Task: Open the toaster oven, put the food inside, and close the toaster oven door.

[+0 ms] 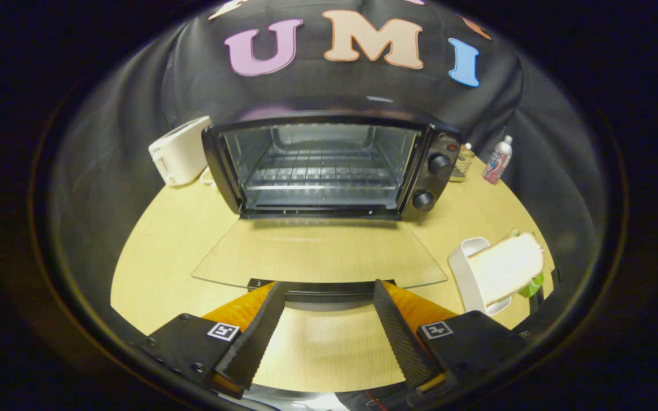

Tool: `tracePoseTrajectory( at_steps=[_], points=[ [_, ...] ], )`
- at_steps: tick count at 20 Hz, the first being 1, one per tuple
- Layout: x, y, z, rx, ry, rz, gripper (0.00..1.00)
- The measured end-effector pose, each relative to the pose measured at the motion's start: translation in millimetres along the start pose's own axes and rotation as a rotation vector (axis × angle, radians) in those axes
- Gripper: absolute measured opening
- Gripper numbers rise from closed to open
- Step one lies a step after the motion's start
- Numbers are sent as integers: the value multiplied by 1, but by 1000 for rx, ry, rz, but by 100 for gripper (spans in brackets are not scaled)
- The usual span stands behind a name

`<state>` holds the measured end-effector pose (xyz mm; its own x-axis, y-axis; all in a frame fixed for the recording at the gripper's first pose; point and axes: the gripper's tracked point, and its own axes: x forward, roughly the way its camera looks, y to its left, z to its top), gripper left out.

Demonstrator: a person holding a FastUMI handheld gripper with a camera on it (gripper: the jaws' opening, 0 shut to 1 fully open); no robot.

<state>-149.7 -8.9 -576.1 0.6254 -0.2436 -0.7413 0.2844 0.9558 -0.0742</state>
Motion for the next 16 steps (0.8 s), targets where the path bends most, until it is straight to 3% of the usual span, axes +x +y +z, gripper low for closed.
tracePoseTrajectory(
  at_steps=[10, 16],
  points=[
    [27, -3, -8, 42, 71, 1, 99],
    [8, -66, 22, 95, -14, -38, 98]
  ],
)
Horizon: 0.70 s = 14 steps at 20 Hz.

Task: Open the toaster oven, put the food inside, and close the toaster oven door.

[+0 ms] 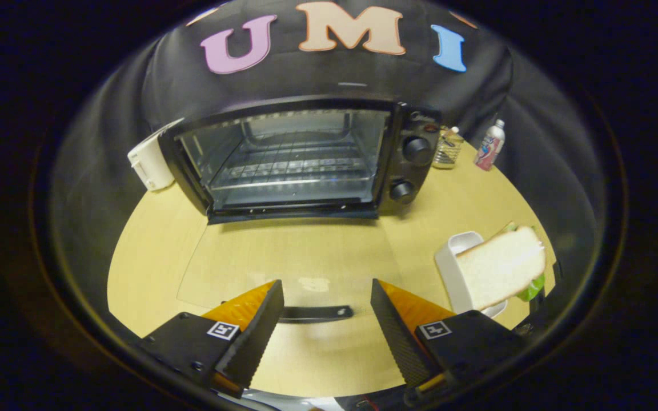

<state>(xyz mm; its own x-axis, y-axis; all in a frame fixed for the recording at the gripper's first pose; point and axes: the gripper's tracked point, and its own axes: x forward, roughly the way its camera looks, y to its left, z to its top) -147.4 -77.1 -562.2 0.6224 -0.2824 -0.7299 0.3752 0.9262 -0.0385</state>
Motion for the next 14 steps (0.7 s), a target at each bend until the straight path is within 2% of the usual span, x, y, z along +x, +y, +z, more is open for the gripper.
tracePoseTrajectory(
  at_steps=[3, 7, 14],
  points=[
    [-14, -44, 27, 74, -74, -18, 98],
    [-35, -120, 47, 142, -143, -98, 98],
    [-42, -231, 37, 249, -154, -197, 96]
  ],
)
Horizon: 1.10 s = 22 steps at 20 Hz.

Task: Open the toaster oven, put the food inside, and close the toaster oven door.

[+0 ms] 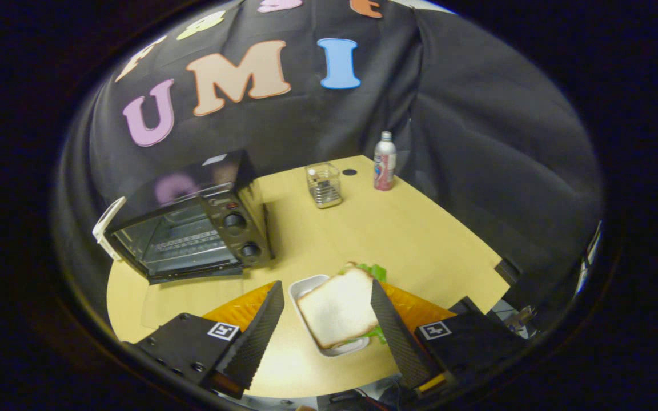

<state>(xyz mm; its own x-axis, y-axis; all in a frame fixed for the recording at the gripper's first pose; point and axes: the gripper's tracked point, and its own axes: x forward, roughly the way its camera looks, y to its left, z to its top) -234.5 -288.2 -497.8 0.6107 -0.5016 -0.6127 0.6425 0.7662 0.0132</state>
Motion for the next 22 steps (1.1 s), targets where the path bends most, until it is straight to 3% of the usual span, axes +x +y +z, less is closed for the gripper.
tracePoseTrajectory(
  at_steps=[6, 10, 17, 19, 20, 22],
  points=[
    [32, -32, -29, 133, 58, 75, 94],
    [47, -26, -53, 117, 124, 123, 93],
    [44, -7, -47, 191, 113, 200, 54],
    [38, 8, -34, 188, 83, 259, 37],
    [38, 8, -35, 176, 93, 244, 28],
    [39, 10, -33, 207, 98, 224, 27]
  ],
)
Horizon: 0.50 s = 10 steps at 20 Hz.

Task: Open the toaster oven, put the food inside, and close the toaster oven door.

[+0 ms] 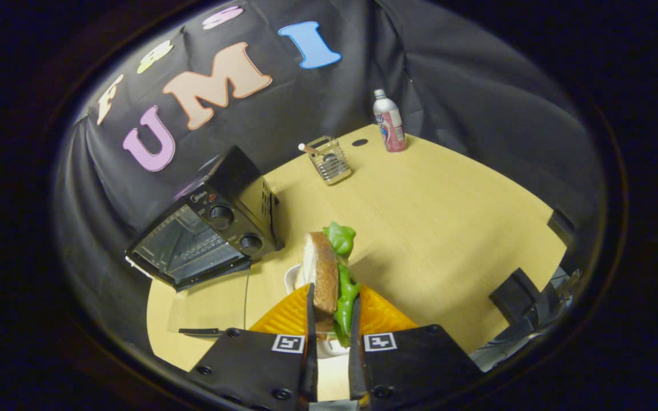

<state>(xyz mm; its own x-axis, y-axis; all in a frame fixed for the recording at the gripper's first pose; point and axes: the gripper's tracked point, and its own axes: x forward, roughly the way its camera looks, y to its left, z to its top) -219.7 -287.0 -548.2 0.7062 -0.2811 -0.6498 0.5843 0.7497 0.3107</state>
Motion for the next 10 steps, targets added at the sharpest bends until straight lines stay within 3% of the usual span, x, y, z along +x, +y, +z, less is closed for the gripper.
tracePoseTrajectory(
  at_steps=[5, 10],
  points=[
    [-16, 23, 12, 91, -44, 0, 22],
    [-50, 75, 35, 310, -167, 119, 18]
  ],
)
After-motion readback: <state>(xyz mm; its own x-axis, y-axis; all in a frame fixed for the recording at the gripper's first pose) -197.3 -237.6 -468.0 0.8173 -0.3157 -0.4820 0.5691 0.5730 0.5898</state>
